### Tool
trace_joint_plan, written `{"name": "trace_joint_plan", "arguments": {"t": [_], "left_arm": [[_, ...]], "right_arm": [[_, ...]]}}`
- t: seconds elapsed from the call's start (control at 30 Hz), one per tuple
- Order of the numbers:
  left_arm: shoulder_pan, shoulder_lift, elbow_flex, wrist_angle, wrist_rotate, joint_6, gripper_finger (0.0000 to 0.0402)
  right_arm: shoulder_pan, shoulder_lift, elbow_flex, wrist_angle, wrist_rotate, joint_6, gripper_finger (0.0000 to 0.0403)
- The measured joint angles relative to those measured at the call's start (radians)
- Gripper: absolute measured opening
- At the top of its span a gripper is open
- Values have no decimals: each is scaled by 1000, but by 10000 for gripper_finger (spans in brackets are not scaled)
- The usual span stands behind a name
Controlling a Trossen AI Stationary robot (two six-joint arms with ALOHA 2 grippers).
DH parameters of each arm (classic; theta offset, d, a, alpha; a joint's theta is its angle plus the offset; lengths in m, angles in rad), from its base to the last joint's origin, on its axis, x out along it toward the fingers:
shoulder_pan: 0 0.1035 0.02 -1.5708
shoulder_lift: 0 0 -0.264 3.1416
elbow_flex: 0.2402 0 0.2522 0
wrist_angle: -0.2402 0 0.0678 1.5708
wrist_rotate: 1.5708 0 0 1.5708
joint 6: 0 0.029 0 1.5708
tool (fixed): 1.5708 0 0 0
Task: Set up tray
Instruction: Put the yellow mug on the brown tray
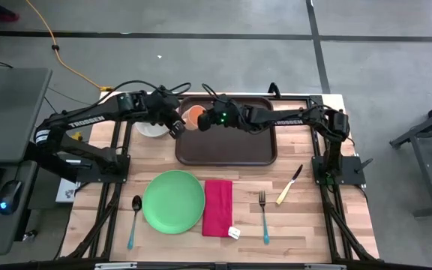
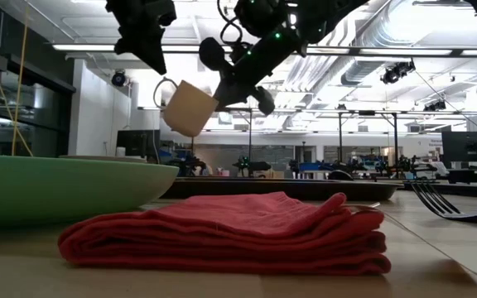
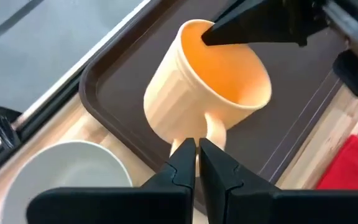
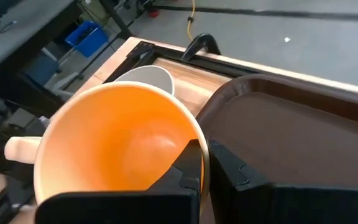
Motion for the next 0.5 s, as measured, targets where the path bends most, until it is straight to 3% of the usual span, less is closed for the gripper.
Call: {"name": "trace_joint_plan", "arguments": {"t": [0.5], "left_arm": [[3,-4,0,-29,175,68,49]], "right_arm": [[-20,0,-1,10,-38,25,0]]}}
